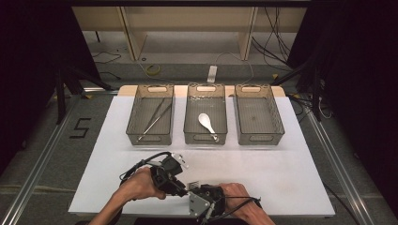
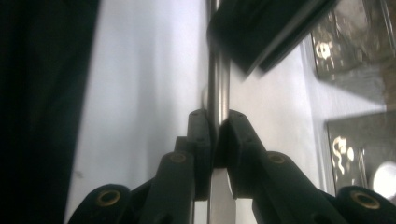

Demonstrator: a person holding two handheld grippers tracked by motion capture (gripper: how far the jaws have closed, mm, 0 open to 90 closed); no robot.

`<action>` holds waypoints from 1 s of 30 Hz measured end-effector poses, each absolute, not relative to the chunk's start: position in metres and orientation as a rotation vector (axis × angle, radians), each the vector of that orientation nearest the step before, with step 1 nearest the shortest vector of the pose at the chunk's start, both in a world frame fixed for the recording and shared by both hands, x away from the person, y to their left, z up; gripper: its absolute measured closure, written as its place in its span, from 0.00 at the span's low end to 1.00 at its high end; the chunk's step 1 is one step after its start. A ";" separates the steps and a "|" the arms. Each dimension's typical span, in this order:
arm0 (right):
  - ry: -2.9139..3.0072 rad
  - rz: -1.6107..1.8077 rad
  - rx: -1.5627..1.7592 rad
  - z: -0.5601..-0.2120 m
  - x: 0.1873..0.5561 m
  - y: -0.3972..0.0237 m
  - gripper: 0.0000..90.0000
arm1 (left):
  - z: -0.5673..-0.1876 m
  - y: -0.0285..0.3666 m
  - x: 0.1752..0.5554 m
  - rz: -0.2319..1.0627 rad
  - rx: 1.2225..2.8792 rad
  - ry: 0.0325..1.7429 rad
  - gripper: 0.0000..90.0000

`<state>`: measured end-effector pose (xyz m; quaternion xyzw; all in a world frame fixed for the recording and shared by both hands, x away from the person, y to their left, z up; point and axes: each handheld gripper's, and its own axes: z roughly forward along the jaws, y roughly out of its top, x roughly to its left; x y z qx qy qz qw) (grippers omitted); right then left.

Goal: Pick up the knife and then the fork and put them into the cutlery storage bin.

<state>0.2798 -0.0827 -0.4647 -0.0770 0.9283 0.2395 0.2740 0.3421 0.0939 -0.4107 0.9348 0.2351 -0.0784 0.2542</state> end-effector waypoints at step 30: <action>2.374 0.914 0.682 -0.415 0.360 -0.202 0.92 | -0.410 0.146 0.342 0.144 2.300 0.775 0.25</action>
